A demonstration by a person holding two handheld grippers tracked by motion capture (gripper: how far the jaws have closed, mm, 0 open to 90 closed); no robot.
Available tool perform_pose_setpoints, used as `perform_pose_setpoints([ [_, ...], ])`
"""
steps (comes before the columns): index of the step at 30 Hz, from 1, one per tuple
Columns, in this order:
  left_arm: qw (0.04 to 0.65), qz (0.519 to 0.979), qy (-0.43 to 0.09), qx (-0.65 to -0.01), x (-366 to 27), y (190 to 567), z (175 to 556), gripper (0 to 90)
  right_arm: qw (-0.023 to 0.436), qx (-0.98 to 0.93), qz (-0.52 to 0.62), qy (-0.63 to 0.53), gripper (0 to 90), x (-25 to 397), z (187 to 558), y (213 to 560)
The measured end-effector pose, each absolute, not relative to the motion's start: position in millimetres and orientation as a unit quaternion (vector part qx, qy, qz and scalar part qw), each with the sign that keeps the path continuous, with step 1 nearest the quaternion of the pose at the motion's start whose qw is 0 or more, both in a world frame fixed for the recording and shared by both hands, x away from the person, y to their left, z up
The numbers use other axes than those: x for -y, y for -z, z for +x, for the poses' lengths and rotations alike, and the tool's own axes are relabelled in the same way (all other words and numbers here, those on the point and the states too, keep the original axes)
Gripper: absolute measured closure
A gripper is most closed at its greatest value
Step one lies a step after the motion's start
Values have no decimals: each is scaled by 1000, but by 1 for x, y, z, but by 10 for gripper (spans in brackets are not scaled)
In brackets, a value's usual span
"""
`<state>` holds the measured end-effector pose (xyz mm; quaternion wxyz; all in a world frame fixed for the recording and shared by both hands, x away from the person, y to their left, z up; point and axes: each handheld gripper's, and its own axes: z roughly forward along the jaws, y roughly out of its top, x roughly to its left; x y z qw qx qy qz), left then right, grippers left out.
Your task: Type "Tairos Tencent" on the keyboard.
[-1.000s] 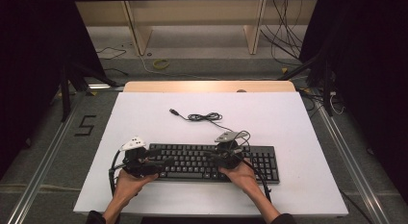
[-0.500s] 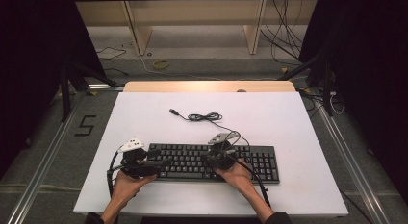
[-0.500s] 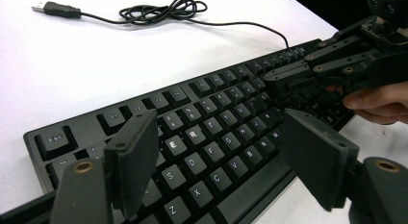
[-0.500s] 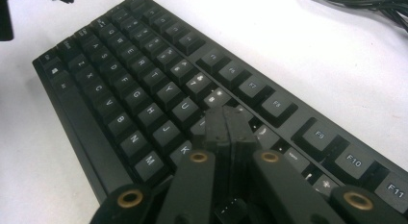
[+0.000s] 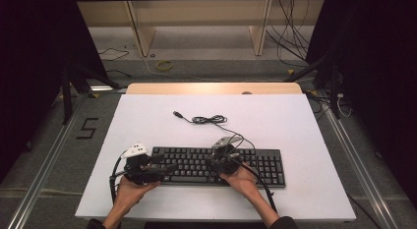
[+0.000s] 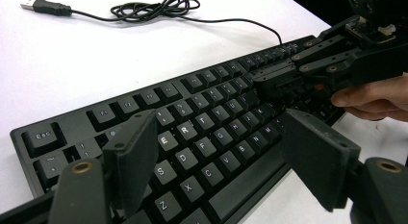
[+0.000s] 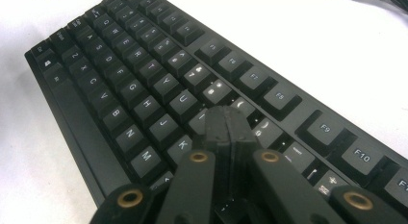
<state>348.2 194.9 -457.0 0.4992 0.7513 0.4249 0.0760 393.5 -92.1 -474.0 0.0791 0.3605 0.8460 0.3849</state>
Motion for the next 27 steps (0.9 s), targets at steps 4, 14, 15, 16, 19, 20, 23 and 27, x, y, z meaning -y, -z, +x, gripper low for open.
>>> perform_pose_setpoints([
  [4, 500, 750, -74, -426, -195, 457, 347, 290, 79, -846, 361, -385, 900, 92, 393, 474],
  [14, 499, 750, -77, -427, -196, 458, 347, 290, 88, -850, 358, -377, 900, 90, 393, 477],
  [15, 499, 750, -78, -428, -196, 458, 347, 290, 88, -850, 358, -377, 900, 90, 393, 477],
  [16, 498, 750, -78, -428, -197, 458, 347, 291, 88, -849, 359, -378, 900, 90, 393, 477],
  [19, 497, 749, -80, -430, -197, 458, 349, 293, 85, -847, 362, -380, 900, 91, 393, 477],
  [20, 497, 749, -81, -430, -197, 458, 349, 293, 82, -845, 364, -382, 900, 92, 393, 476],
  [23, 497, 749, -83, -431, -198, 459, 350, 294, 78, -835, 371, -399, 900, 96, 393, 472],
  [27, 495, 749, -84, -432, -199, 459, 350, 294, 79, -820, 376, -423, 900, 103, 392, 463],
])
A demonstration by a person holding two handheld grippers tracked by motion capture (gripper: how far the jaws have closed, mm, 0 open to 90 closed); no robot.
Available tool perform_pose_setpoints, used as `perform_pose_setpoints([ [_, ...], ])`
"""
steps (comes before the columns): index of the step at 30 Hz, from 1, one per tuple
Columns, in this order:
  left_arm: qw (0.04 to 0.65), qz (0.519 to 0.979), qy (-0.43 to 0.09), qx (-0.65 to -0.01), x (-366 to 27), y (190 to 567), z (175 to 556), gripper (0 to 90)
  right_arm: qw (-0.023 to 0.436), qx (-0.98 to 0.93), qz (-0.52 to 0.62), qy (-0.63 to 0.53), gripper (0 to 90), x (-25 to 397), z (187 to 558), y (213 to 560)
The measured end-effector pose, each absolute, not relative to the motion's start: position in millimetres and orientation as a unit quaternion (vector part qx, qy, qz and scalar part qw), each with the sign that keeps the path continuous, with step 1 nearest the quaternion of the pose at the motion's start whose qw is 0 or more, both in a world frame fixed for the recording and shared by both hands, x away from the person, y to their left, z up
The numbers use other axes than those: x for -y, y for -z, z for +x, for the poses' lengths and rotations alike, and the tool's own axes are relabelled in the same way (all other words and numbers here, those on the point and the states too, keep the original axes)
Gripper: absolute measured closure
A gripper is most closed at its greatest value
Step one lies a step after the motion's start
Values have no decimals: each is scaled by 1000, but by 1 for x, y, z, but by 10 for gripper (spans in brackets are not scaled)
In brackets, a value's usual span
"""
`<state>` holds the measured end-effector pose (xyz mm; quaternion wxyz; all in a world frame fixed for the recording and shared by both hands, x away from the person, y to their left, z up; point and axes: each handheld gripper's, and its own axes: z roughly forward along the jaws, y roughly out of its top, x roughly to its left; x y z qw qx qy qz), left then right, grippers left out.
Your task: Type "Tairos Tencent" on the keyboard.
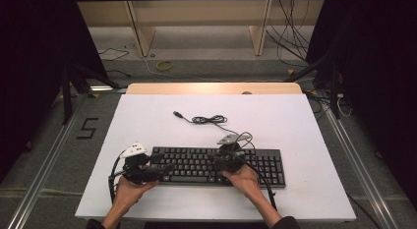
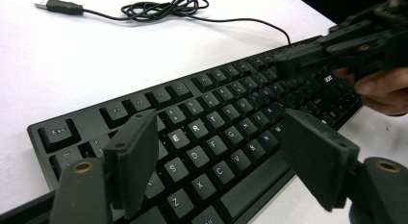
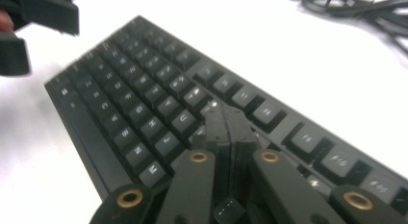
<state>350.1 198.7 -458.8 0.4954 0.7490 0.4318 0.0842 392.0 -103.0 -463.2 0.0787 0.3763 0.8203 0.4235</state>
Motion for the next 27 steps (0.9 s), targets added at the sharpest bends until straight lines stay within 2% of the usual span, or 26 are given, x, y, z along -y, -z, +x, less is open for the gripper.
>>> perform_pose_setpoints([
  [10, 494, 749, -86, -433, -199, 459, 351, 296, 78, -813, 374, -439, 840, 114, 387, 456],
  [19, 494, 747, -89, -437, -202, 460, 353, 326, 64, -802, 371, -463, 578, 121, 381, 449],
  [21, 492, 747, -90, -438, -202, 460, 353, 332, 63, -801, 372, -465, 562, 122, 381, 448],
  [22, 488, 747, -90, -443, -203, 461, 354, 368, 61, -799, 371, -470, 519, 122, 379, 446],
  [27, 477, 749, -83, -452, -204, 463, 356, 496, 63, -801, 360, -474, 446, 122, 373, 444],
])
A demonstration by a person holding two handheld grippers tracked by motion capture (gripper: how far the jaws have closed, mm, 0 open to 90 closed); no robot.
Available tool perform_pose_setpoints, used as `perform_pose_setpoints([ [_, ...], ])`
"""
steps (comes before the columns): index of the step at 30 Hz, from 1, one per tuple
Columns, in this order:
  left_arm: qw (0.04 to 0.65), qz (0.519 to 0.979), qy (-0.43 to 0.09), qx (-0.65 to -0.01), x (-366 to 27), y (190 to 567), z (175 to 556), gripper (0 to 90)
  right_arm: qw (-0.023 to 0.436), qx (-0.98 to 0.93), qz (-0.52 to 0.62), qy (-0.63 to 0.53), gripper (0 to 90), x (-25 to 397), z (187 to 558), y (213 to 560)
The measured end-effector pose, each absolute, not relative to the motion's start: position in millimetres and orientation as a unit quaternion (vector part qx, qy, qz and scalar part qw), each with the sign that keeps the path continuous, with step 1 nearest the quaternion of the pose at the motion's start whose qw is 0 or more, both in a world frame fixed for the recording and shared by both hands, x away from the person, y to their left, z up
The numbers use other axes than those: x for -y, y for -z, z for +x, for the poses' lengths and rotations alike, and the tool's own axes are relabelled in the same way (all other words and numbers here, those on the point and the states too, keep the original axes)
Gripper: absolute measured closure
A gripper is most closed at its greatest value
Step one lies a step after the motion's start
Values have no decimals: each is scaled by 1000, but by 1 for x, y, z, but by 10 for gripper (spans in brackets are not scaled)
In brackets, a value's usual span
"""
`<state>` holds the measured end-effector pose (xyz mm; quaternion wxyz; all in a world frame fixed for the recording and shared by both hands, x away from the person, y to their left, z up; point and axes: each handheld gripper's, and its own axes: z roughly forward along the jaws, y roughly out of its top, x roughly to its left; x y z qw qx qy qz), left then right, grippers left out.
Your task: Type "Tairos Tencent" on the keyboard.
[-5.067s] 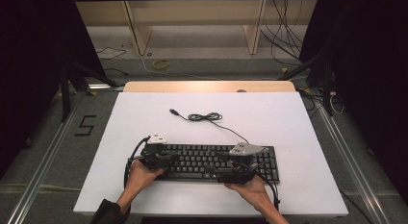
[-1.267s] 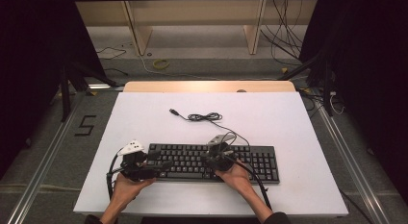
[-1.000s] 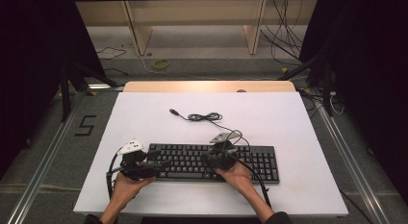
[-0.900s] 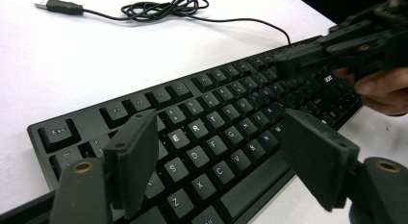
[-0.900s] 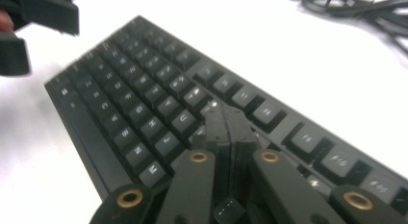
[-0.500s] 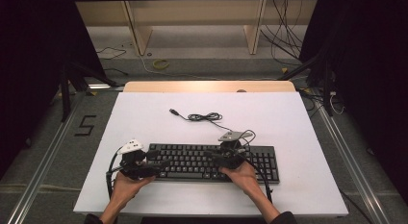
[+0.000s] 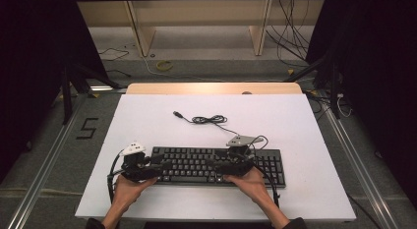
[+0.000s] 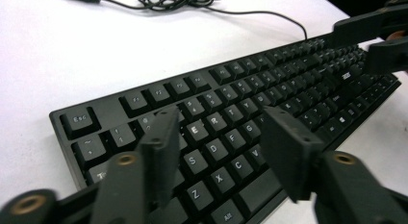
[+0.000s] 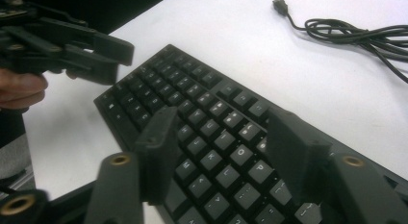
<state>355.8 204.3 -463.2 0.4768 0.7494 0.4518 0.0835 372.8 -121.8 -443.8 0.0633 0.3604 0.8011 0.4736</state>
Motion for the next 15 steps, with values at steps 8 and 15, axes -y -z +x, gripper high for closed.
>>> perform_pose_setpoints([
  [8, 452, 767, -86, -447, -200, 466, 359, 674, 68, -803, 347, -480, 394, 122, 363, 441],
  [15, 427, 783, -92, -443, -194, 469, 363, 817, 67, -803, 346, -481, 382, 125, 358, 441],
])
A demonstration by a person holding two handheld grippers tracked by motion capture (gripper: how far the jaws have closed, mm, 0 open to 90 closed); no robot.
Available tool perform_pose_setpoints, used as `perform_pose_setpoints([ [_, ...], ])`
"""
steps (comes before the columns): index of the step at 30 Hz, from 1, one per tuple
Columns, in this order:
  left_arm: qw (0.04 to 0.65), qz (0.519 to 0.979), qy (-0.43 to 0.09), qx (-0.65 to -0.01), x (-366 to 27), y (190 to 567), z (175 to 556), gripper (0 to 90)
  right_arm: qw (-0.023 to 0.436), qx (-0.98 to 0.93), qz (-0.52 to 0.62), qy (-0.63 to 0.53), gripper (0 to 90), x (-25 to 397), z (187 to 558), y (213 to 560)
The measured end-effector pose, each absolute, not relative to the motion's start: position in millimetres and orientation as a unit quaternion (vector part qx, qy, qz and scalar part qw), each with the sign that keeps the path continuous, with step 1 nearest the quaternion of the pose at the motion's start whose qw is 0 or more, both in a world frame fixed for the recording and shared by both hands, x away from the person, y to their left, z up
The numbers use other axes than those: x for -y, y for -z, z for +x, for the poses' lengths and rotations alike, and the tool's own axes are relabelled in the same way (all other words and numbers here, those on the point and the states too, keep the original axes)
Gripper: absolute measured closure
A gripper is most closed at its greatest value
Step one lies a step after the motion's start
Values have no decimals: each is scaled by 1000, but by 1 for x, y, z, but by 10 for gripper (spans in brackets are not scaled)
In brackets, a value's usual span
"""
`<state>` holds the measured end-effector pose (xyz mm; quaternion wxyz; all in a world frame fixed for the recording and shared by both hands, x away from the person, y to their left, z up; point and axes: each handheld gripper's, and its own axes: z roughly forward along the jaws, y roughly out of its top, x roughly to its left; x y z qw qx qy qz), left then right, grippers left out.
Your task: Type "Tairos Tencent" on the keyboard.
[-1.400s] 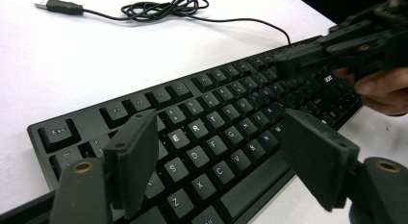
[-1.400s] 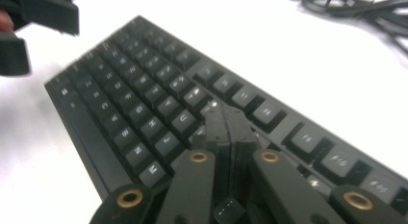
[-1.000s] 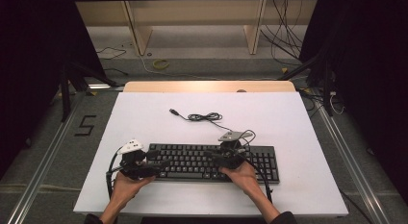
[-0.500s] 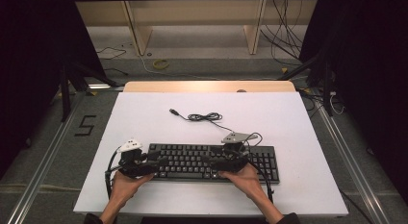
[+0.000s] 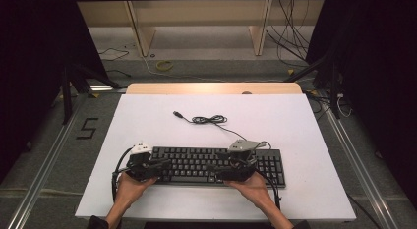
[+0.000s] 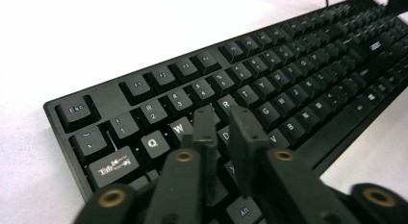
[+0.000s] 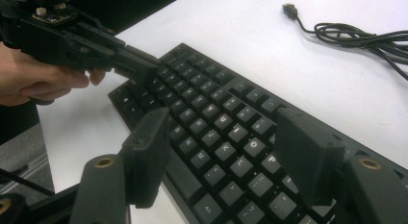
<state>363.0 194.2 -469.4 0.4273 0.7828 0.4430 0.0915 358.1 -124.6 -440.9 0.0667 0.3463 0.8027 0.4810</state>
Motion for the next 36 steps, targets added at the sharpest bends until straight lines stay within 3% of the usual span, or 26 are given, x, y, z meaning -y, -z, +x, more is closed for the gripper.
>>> perform_pose_setpoints([
  [5, 414, 790, -91, -442, -191, 471, 365, 892, 70, -803, 344, -483, 363, 128, 355, 441],
  [36, 376, 811, -79, -441, -185, 478, 372, 896, 71, -803, 338, -486, 352, 135, 340, 442],
])
